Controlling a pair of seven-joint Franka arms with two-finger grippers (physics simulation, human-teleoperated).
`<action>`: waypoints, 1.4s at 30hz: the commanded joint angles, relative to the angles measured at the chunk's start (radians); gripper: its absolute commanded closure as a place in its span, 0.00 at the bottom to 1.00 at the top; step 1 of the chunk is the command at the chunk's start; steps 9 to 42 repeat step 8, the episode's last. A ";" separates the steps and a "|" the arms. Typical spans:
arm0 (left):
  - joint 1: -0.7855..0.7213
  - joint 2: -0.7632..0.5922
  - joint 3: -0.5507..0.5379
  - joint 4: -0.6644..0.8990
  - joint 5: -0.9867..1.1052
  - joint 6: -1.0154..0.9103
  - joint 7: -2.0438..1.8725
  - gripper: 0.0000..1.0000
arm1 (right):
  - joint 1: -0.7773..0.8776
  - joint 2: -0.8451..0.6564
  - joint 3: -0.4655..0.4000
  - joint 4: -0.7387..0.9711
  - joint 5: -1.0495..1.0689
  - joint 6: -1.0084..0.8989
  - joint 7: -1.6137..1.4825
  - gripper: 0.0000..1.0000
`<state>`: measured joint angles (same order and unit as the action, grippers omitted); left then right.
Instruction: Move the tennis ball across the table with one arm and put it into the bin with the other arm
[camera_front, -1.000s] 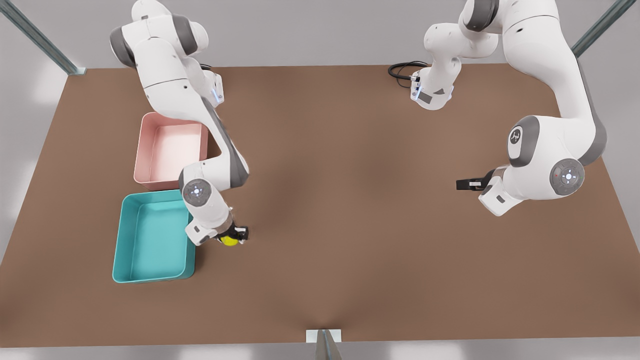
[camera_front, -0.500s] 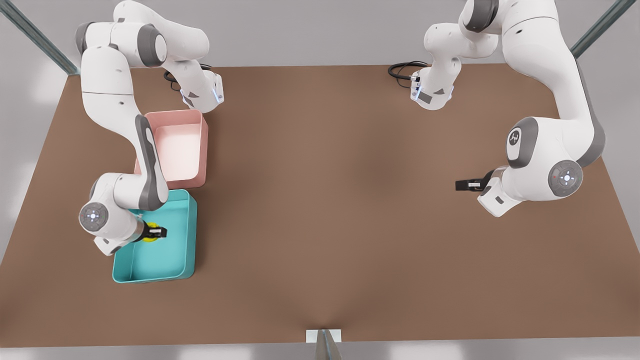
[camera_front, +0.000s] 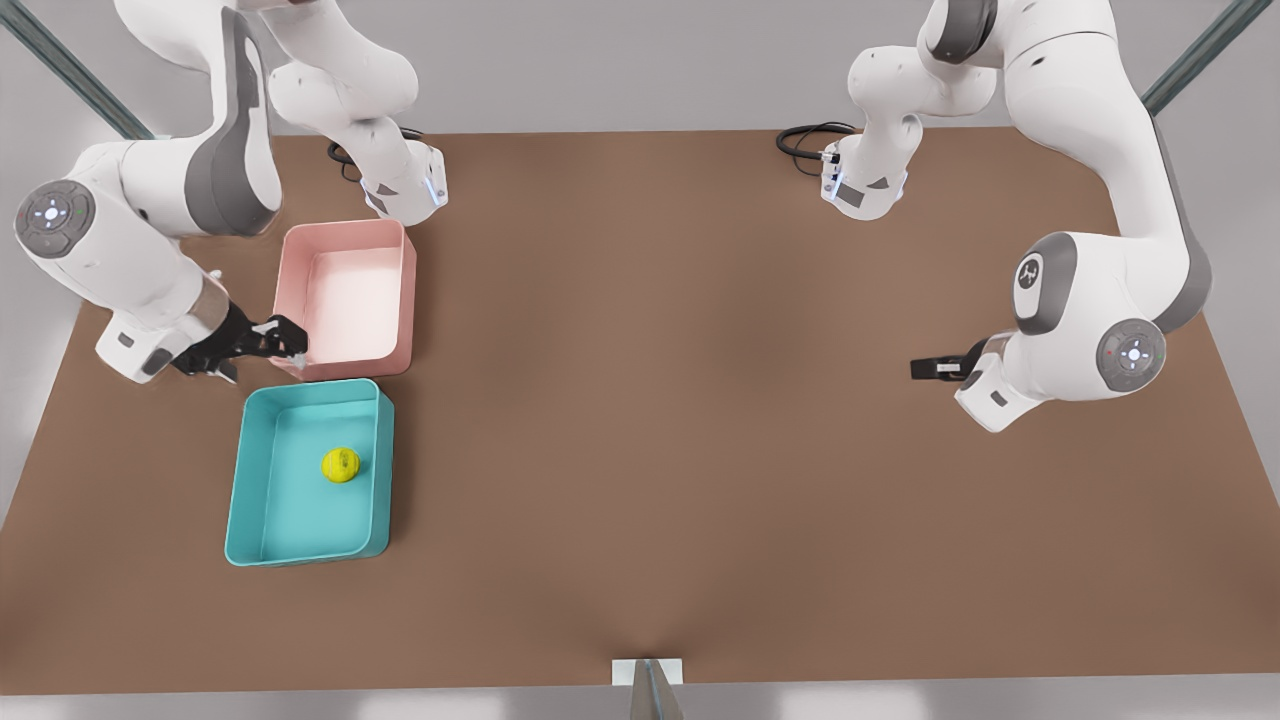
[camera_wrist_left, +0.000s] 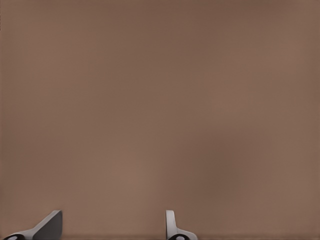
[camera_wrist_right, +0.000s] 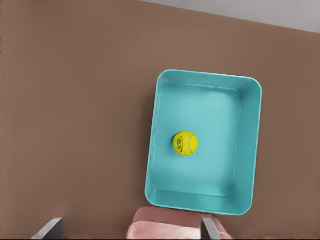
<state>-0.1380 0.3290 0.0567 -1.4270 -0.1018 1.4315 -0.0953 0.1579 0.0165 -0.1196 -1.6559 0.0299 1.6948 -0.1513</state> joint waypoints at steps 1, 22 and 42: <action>0.000 -0.001 0.000 0.000 0.001 -0.005 -0.001 0.00 | 0.006 -0.040 -0.002 -0.025 -0.005 -0.150 0.081 0.00; -0.002 -0.001 -0.001 0.000 0.002 -0.020 -0.004 0.00 | 0.006 -0.033 0.000 -0.024 -0.010 -0.149 0.084 0.00; -0.002 -0.001 -0.001 0.000 0.002 -0.020 -0.004 0.00 | 0.006 -0.033 0.000 -0.024 -0.010 -0.149 0.084 0.00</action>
